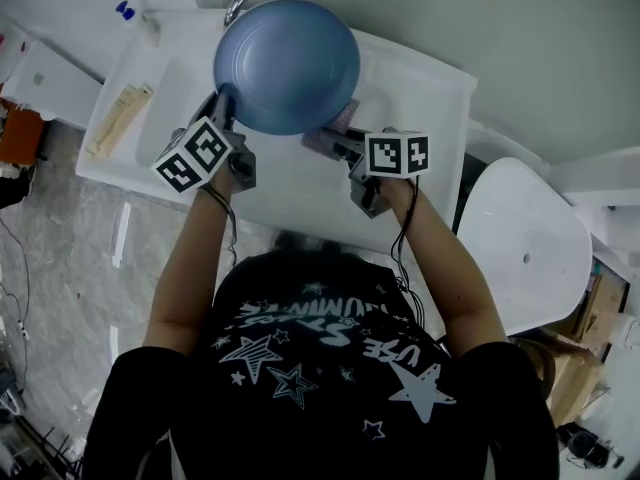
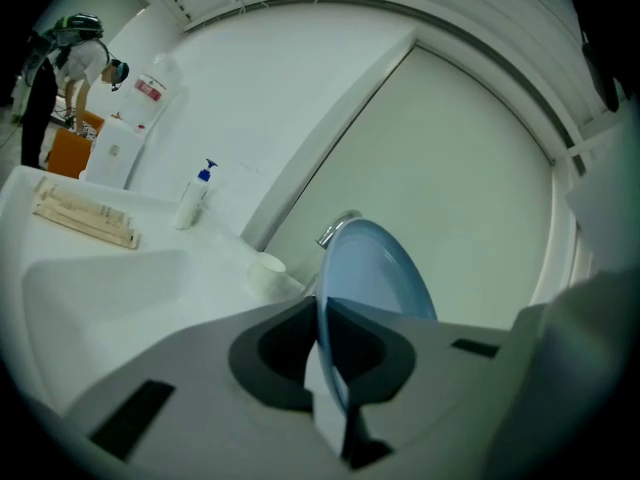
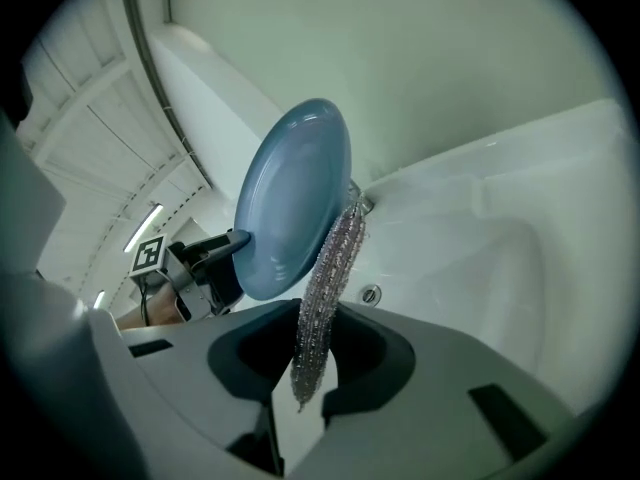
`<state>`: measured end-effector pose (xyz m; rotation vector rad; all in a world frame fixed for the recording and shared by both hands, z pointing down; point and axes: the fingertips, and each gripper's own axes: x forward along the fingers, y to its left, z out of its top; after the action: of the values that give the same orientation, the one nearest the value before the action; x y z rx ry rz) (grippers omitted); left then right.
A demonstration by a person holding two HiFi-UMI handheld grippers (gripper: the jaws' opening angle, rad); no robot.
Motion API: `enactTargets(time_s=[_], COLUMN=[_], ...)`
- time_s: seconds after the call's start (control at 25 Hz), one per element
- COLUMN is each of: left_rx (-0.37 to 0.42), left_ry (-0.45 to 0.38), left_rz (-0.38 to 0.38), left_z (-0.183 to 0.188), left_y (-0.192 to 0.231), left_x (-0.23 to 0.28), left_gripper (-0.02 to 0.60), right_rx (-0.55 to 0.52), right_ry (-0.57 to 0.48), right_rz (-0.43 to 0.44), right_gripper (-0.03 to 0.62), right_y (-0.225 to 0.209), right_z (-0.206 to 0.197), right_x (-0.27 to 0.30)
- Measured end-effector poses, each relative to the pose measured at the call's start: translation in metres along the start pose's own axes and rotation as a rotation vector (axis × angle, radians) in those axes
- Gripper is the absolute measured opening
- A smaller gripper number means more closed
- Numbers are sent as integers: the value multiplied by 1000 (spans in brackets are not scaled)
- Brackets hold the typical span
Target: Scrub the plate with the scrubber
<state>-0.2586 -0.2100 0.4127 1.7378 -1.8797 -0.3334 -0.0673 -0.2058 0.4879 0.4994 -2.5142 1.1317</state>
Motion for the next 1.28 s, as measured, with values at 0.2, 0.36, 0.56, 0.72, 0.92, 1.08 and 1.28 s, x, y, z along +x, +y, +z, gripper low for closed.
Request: enactTargets(time_s=[0.2, 0.36, 0.56, 0.72, 0.92, 1.08, 1.28], left_rx=[-96, -182, -271, -296, -326, -304, -247], left_ry=[3, 15, 37, 64, 63, 37, 45], left_rz=[16, 0, -49, -106, -122, -96, -40], left_z=[-10, -21, -32, -37, -35, -23, -20], left_y=[1, -7, -21, -35, -35, -21, 7], left_x=[2, 4, 7, 8, 6, 4, 0], left_gripper=[28, 26, 26, 27, 28, 28, 28], right_rx=[65, 118, 124, 82, 81, 125, 151], right_ry=[5, 1, 1, 1, -34, -78, -110], right_rz=[62, 128, 210, 247, 273, 275, 232], right_gripper=[87, 87, 87, 87, 87, 87, 87], right_y=[21, 37, 53, 60, 62, 57, 35], right_z=[-13, -16, -14, -12, -6, -2, 0], right_x=[17, 27, 37, 39, 37, 27, 8])
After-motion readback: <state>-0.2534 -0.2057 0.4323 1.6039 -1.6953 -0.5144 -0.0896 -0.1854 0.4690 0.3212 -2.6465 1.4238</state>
